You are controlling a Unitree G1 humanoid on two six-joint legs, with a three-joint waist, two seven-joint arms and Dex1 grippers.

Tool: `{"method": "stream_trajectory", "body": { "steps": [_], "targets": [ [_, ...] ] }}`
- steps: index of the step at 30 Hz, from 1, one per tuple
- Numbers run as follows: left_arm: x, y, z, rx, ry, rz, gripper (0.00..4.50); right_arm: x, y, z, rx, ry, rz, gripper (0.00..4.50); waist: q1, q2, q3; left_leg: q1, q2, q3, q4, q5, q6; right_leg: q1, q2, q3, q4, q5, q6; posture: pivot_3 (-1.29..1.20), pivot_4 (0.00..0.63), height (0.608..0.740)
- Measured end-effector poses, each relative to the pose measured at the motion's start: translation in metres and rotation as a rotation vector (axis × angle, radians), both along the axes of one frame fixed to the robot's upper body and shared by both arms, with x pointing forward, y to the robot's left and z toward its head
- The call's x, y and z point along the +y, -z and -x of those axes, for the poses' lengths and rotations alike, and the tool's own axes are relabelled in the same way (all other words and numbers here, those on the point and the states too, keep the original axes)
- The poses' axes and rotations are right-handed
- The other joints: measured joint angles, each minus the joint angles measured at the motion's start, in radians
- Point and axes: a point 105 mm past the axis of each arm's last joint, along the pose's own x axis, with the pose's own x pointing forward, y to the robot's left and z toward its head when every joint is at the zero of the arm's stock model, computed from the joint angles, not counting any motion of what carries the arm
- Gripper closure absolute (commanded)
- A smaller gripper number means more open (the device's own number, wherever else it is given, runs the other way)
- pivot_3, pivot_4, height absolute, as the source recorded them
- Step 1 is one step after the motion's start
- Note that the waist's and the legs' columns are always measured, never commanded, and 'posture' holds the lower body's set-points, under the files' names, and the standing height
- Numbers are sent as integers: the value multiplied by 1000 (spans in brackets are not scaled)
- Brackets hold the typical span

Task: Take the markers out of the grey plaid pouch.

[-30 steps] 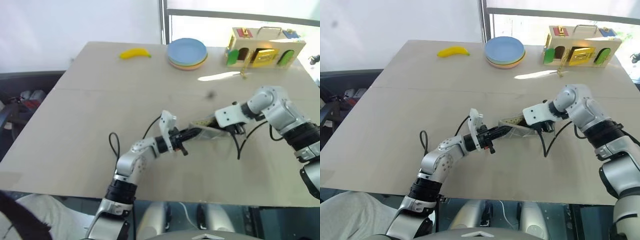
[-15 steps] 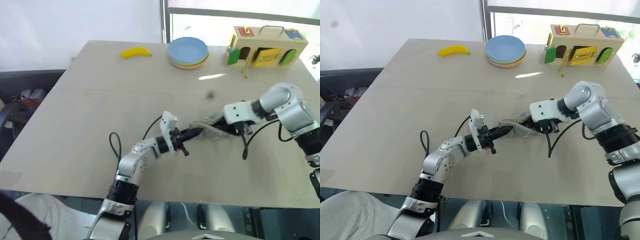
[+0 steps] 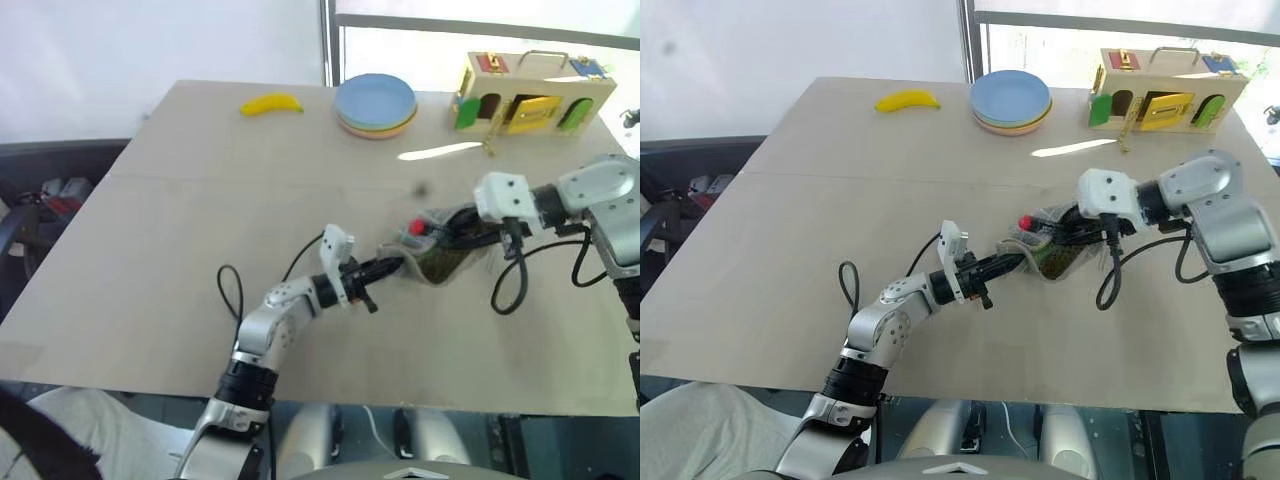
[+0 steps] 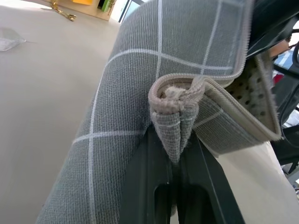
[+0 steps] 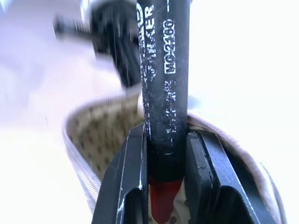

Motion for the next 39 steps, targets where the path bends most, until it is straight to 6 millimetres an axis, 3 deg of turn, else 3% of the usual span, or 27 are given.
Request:
{"method": "stream_trajectory", "body": {
  "steps": [6, 10, 13, 18, 21, 22, 25, 28, 31, 35, 36, 39],
  "targets": [
    [-2, -4, 0, -14, 9, 14, 4500, 5, -37, 9, 121, 8, -311, 3982, 3, 0, 0, -1, 0, -1, -1, 0, 0, 0, -2, -1, -1, 0, 0, 0, 150, 740],
    [-3, 2, 0, 3, 4, -5, 4500, -9, -65, 8, 150, 76, -511, 3982, 1, 0, 0, -1, -1, -1, -1, -1, 1, 0, -2, -1, -1, 0, 0, 0, 150, 740],
    [-2, 4, -1, 6, -4, -11, 4500, -20, -72, 7, 197, 121, -583, 3982, 0, 0, 0, -1, 0, -1, -2, -1, 1, -1, -2, -1, -1, 0, 0, 0, 150, 740],
    [-4, 2, -3, 0, -20, 3, 4500, -19, -46, 10, 254, 151, -537, 3982, -1, 0, 0, -1, 0, 0, -2, -2, 3, -1, -2, 0, -1, 0, 0, 0, 150, 740],
    [-5, 1, -4, -4, -24, 8, 4500, -23, -42, 8, 230, 186, -489, 3982, 2, 0, 0, -1, -1, 0, -2, -2, 3, -1, -2, -1, -1, 0, 0, 0, 150, 740],
    [-5, 1, -4, -4, -28, 8, 4500, -30, -36, 5, 197, 224, -416, 3982, 6, 0, 0, -2, -1, 0, -2, -2, 3, -1, -2, -1, -2, 0, 0, 0, 150, 740],
    [0, 0, -5, -18, -46, -1, 4500, -85, 5, 0, 140, 403, -64, 3982, 18, 0, 0, -2, -2, 1, -2, -2, 3, 0, -3, -1, -3, 0, 0, 0, 150, 740],
    [13, -2, -9, -34, -93, -8, 4500, -140, 47, 11, 200, 521, 239, 3982, 11, 1, 1, -2, -1, 2, -2, -2, 3, 0, -2, 0, -4, 0, 0, 0, 150, 740],
    [18, 1, -10, -27, -119, -11, 4500, -164, 61, 19, 227, 561, 362, 3982, -2, 2, 1, 0, 0, 3, -2, -2, 3, 0, -1, 1, -3, 0, 0, 0, 150, 740],
    [18, 0, -8, -30, -119, -9, 4500, -179, 77, 27, 261, 576, 492, 3982, -1, 3, 1, 0, 0, 2, -1, -1, 2, 0, 0, 1, -1, 0, 0, 0, 150, 740],
    [18, 0, -7, -33, -118, -8, 4500, -181, 82, 29, 270, 574, 524, 2961, 0, 3, 1, 0, 0, 2, -1, -1, 2, 0, 0, 1, -1, 0, 0, 0, 150, 740],
    [15, -1, -6, -34, -110, -8, 4500, -184, 90, 32, 292, 574, 577, 1708, 1, 3, 1, 0, -1, 3, 0, -1, 2, 0, 0, 1, -1, 0, 0, 0, 150, 740]
  ]
}}
